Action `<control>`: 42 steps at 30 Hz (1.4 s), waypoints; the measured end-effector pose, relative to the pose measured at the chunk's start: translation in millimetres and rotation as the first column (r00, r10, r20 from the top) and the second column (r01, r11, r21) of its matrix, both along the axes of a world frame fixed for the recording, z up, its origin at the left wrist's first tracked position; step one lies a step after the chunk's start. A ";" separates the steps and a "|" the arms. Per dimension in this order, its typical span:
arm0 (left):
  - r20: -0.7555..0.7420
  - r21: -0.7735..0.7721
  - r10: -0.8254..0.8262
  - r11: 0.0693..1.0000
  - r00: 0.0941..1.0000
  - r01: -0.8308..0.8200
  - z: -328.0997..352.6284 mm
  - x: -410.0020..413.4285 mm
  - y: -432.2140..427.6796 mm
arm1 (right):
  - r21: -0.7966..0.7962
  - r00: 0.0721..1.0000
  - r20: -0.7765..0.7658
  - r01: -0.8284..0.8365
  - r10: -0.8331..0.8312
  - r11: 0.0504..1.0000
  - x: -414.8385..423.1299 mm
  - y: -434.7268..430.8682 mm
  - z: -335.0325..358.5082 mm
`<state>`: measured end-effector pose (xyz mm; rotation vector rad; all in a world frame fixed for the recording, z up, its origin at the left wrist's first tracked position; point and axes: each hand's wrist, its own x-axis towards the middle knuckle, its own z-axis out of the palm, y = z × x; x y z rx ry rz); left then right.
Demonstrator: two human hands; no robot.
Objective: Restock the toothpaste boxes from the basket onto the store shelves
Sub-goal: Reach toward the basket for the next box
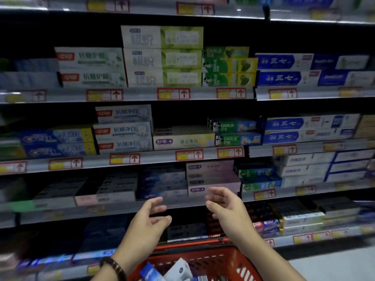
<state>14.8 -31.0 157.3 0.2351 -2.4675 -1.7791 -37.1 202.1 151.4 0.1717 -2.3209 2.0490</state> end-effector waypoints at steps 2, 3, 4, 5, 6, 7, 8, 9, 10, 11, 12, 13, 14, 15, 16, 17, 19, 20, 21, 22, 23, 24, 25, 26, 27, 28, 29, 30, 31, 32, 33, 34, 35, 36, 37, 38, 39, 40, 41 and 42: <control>0.011 -0.007 0.010 1.000 1.000 -0.010 -10.4 2.2 -0.3 | 0.014 1.000 0.024 -0.004 0.003 1.000 5.4 0.1 -10.0; 0.014 -0.016 0.013 1.000 1.000 -0.013 -14.9 2.9 -0.6 | 0.024 1.000 0.029 -0.004 0.003 1.000 6.7 0.2 -14.9; 0.018 -0.027 0.014 1.000 1.000 -0.013 -19.2 3.7 -0.9 | 0.037 0.999 0.032 -0.003 0.002 0.999 7.8 0.4 -20.4; 0.029 -0.038 0.014 0.999 0.999 -0.013 -24.2 4.5 -2.4 | 0.046 0.999 0.037 -0.004 0.003 0.999 9.0 0.3 -26.0; 0.034 -0.048 0.016 0.999 0.999 -0.015 -28.8 5.1 -3.7 | 0.051 0.999 0.041 -0.006 0.004 0.999 10.1 0.1 -30.7; 0.039 -0.055 0.022 0.998 0.999 -0.020 -33.0 5.5 -5.2 | 0.046 0.999 0.045 -0.007 0.005 0.999 11.2 0.2 -34.1; 0.046 -0.059 0.031 0.998 0.998 -0.028 -37.5 5.9 -7.5 | 0.038 0.999 0.054 -0.009 0.007 0.999 11.2 -0.2 -38.3; 0.061 -0.061 0.037 0.998 0.997 -0.033 -41.5 6.0 -10.6 | 0.026 0.998 0.065 -0.008 0.007 1.000 10.7 -0.8 -41.9; 0.072 -0.056 0.041 0.998 0.997 -0.037 -44.3 5.8 -13.2 | 0.011 0.997 0.076 -0.005 0.004 1.000 9.8 -1.2 -44.6; 0.081 -0.049 0.042 0.998 0.996 -0.038 -47.0 5.3 -16.6 | -0.010 0.996 0.091 -0.006 0.006 1.000 9.0 -2.2 -45.9; 0.088 -0.042 0.039 0.998 0.995 -0.035 -49.4 5.0 -20.1 | -0.029 0.994 0.105 -0.008 0.011 1.000 7.8 -3.9 -47.7; 0.094 -0.043 0.034 0.999 0.995 -0.030 -50.5 5.3 -22.9 | -0.044 0.993 0.117 -0.010 0.015 0.999 6.3 -5.3 -49.4; 0.100 -0.042 0.034 0.999 0.994 -0.029 -51.6 5.5 -25.0 | -0.052 0.992 0.125 -0.013 0.019 0.999 5.0 -6.7 -51.2; 0.116 -0.044 0.039 0.998 0.993 -0.034 -53.9 6.1 -27.4 | -0.059 0.991 0.134 -0.016 0.024 0.998 4.8 -9.0 -52.6; 0.134 -0.041 0.042 0.998 0.990 -0.037 -56.1 6.0 -29.6 | -0.064 0.990 0.139 -0.021 0.030 0.998 4.6 -11.3 -52.9; 0.162 -0.033 0.047 0.999 0.986 -0.042 -58.9 6.7 -32.3 | -0.068 0.988 0.148 -0.028 0.038 0.997 5.3 -14.1 -52.9; 0.201 -0.017 0.055 0.998 0.978 -0.053 -62.5 9.2 -37.6 | -0.068 0.985 0.162 -0.044 0.055 0.997 7.2 -20.1 -52.6; 0.207 -0.032 0.059 0.998 0.977 -0.053 -64.1 9.7 -40.2 | -0.065 0.985 0.162 -0.054 0.064 0.996 7.6 -22.1 -53.0; 0.211 -0.068 0.058 0.997 0.976 -0.044 -65.4 10.7 -43.5 | -0.060 0.983 0.166 -0.065 0.074 0.996 8.1 -23.6 -53.1; 0.218 -0.107 0.054 0.994 0.975 -0.032 -68.0 12.3 -46.5 | -0.050 0.982 0.172 -0.074 0.082 0.996 9.1 -24.6 -54.7; 0.221 -0.151 0.051 0.988 0.974 -0.017 -69.3 12.8 -50.0 | -0.041 0.980 0.174 -0.085 0.091 0.996 9.6 -25.3 -54.8; 0.226 -0.183 0.046 0.983 0.973 -0.004 -73.0 14.1 -52.8 | -0.031 0.979 0.179 -0.096 0.100 0.995 11.0 -25.5 -56.2; 0.233 -0.229 0.042 0.973 0.972 0.013 -77.0 14.7 -56.7 | -0.022 0.977 0.186 -0.106 0.108 0.994 12.5 -25.8 -57.0; 0.236 -0.289 0.037 0.957 0.971 0.033 -81.4 14.7 -60.9 | -0.012 0.975 0.191 -0.114 0.114 0.993 13.6 -26.2 -58.8; 0.247 -0.366 0.032 0.928 0.969 0.062 -85.5 15.5 -64.3 | 0.000 0.972 0.200 -0.125 0.122 0.992 15.8 -26.9 -60.4; 0.257 -0.439 0.024 0.893 0.966 0.094 -88.5 16.2 -67.2 | 0.012 0.968 0.212 -0.139 0.133 0.990 17.3 -27.7 -62.4; 0.279 -0.503 0.019 0.855 0.960 0.129 -92.3 17.7 -69.8 | 0.022 0.962 0.230 -0.158 0.149 0.987 19.5 -29.0 -64.4; 0.310 -0.549 0.012 0.818 0.951 0.169 -96.0 18.7 -71.8 | 0.032 0.956 0.245 -0.177 0.164 0.984 21.2 -30.3 -66.8; 0.350 -0.587 0.005 0.781 0.937 0.215 -99.4 20.4 -73.3 | 0.041 0.950 0.256 -0.195 0.179 0.980 23.2 -31.6 -68.5; 0.394 -0.617 0.000 0.741 0.919 0.265 -103.0 21.4 -75.0 | 0.049 0.945 0.266 -0.213 0.193 0.976 24.6 -32.8 -70.6; 0.440 -0.641 -0.004 0.699 0.898 0.317 -106.5 23.0 -76.4 | 0.054 0.939 0.277 -0.228 0.205 0.972 26.3 -33.6 -72.3; 0.484 -0.658 -0.005 0.657 0.875 0.368 -109.5 24.5 -77.6 | 0.061 0.933 0.288 -0.241 0.214 0.969 27.6 -34.2 -74.2; 0.520 -0.671 -0.005 0.616 0.854 0.412 -112.5 25.8 -78.9 | 0.068 0.929 0.295 -0.252 0.221 0.965 28.9 -34.6 -75.5; 0.544 -0.683 -0.003 0.580 0.839 0.445 -114.7 26.9 -79.8 | 0.078 0.926 0.302 -0.260 0.226 0.963 29.4 -34.5 -77.2; 0.561 -0.691 0.004 0.552 0.828 0.466 -116.6 27.6 -80.8 | 0.085 0.923 0.308 -0.266 0.229 0.960 29.9 -34.4 -77.9; 0.575 -0.698 0.014 0.530 0.818 0.481 -118.1 28.0 -81.4 | 0.091 0.921 0.313 -0.270 0.230 0.959 29.7 -34.0 -79.1; 0.587 -0.701 0.025 0.515 0.809 0.493 -119.5 28.2 -81.9 | 0.095 0.920 0.316 -0.272 0.230 0.958 29.8 -33.6 -79.4; 0.598 -0.700 0.032 0.508 0.801 0.502 -121.2 28.0 -82.5 | 0.102 0.920 0.319 -0.273 0.228 0.957 29.5 -33.0 -80.0; 0.607 -0.695 0.038 0.510 0.794 0.507 -122.9 27.6 -83.1 | 0.110 0.920 0.320 -0.273 0.226 0.956 29.3 -32.3 -80.1; 0.618 -0.687 0.044 0.516 0.785 0.512 -123.8 27.4 -83.4 | 0.121 0.920 0.320 -0.275 0.224 0.954 29.0 -31.4 -80.4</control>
